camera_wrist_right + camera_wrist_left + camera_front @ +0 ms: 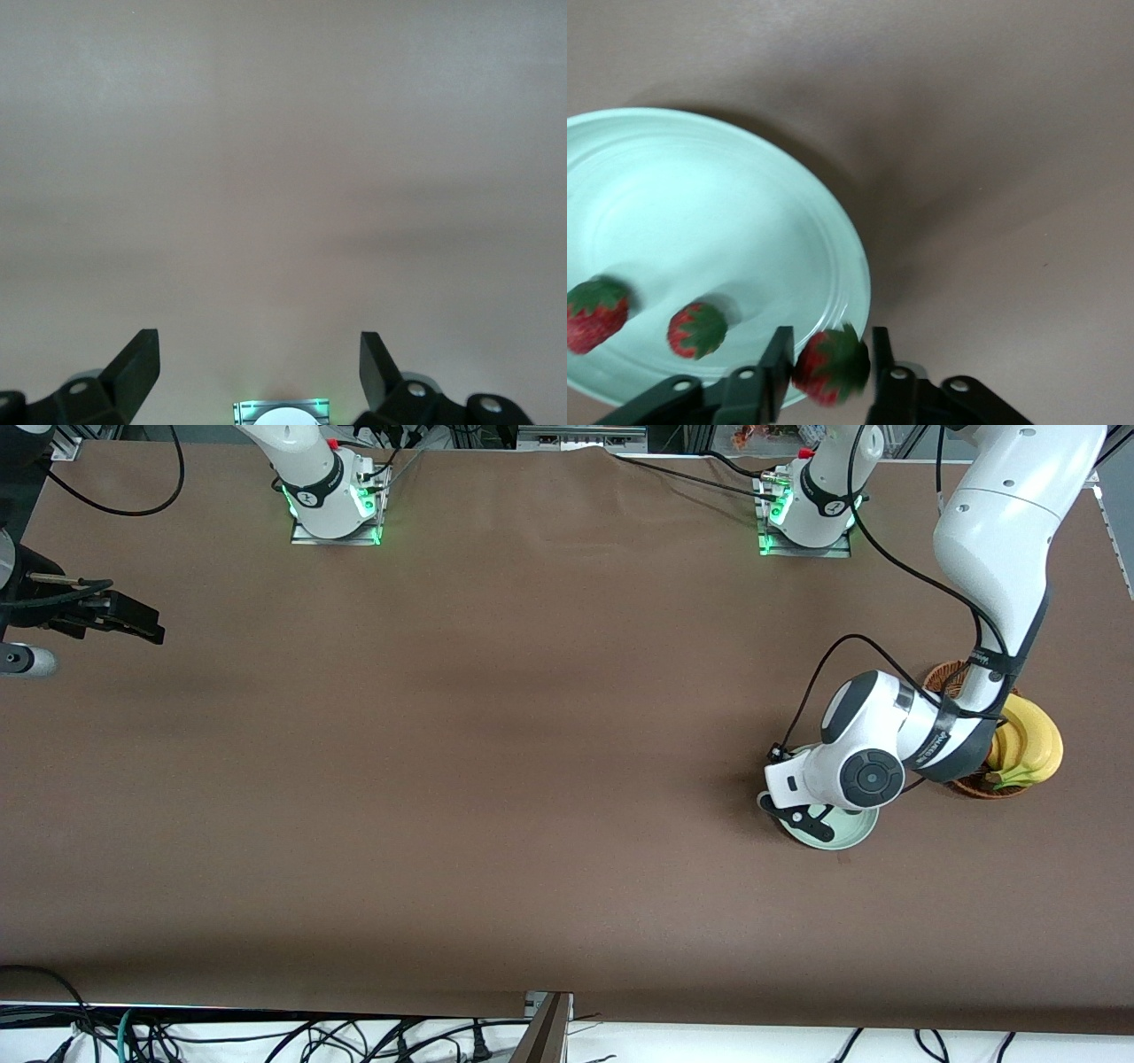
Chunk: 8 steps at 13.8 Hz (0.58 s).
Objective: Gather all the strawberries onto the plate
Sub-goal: 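Carry the strawberry to the green plate with the left gripper and release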
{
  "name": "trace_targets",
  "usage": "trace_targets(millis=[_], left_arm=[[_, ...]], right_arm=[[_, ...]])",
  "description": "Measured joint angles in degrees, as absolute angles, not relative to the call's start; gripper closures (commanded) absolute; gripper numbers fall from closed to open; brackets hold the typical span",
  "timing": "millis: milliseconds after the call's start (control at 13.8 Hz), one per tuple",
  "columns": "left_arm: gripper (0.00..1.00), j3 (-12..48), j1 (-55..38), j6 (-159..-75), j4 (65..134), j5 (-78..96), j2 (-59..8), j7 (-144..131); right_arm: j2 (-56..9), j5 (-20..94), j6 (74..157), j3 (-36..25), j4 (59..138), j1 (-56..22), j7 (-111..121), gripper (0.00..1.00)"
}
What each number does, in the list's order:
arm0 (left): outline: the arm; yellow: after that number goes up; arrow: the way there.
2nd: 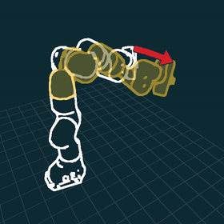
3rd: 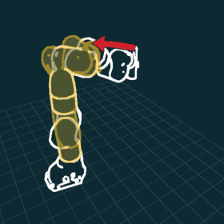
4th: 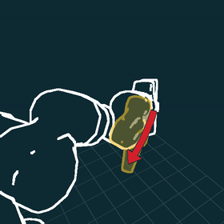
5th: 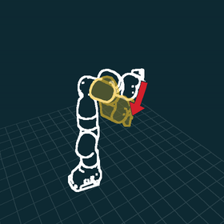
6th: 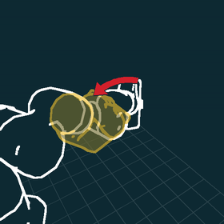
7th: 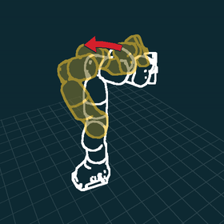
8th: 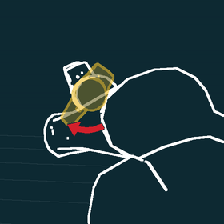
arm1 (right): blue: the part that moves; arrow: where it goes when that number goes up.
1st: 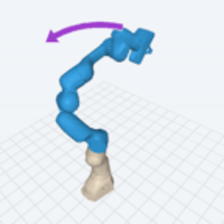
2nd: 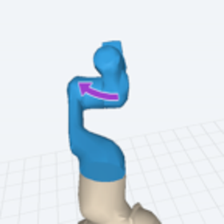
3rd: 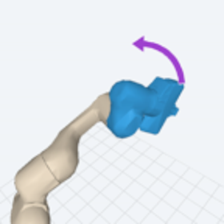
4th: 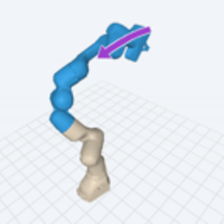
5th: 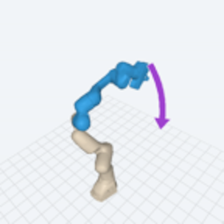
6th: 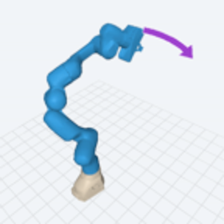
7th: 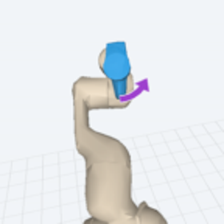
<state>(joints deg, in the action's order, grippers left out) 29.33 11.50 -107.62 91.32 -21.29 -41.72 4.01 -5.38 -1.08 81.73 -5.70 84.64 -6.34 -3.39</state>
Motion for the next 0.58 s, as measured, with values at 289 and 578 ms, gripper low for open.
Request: trace_targets(millis=[289, 578], left_arm=[[0.0, 29.4, 11.5, -107.8, 91.3, -21.3, -41.9, 4.1], [0.0, 30.8, 11.7, -107.5, 89.7, -19.6, -40.6, 4.0]], right_arm=[[-5.4, -1.1, 81.8, -5.5, 84.6, -6.3, -3.4, 0.0], [-5.4, -1.1, 81.8, -5.6, 84.6, -6.3, -1.2, 0.0]])
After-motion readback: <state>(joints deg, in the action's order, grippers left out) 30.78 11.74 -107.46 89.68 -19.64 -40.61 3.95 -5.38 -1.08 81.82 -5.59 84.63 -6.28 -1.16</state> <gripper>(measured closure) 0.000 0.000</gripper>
